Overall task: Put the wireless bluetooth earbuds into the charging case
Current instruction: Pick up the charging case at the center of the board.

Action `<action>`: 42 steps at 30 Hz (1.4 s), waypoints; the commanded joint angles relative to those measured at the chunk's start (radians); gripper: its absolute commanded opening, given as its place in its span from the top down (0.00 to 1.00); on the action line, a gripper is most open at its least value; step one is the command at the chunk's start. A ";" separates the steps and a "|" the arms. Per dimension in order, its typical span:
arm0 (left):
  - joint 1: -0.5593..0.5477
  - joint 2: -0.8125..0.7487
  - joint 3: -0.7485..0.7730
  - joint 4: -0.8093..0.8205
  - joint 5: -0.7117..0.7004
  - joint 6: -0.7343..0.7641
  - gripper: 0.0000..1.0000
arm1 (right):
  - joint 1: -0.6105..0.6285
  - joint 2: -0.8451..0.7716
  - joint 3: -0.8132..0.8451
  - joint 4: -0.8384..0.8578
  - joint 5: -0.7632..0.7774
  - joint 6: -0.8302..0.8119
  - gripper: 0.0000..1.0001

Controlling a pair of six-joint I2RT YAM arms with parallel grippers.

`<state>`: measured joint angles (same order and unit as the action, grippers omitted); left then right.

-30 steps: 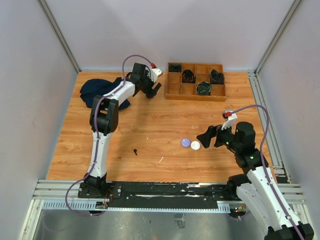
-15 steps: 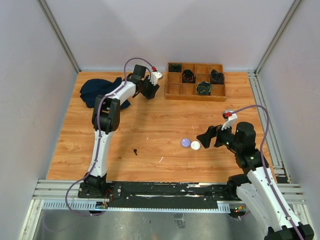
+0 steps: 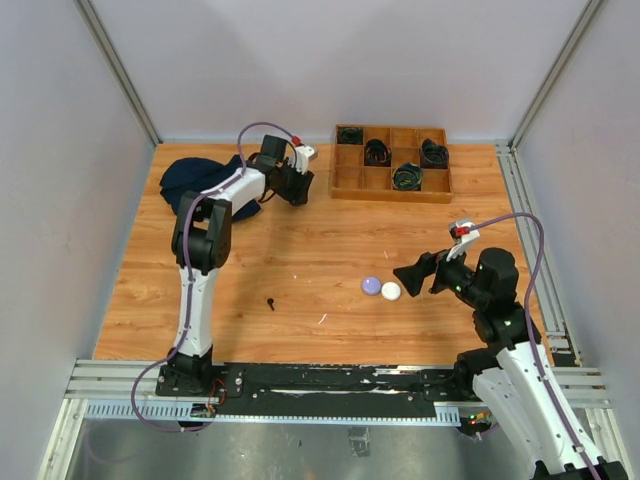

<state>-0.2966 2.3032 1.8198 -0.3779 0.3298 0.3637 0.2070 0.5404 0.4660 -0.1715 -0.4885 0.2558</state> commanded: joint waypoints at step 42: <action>-0.411 -0.981 -0.885 0.495 -0.607 -1.281 0.57 | 0.441 0.481 -0.018 0.950 0.247 0.004 0.05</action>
<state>-0.6476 1.3621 0.9466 0.0555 -0.1665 -0.8452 0.6029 0.9638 0.4252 0.6060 -0.3199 0.3000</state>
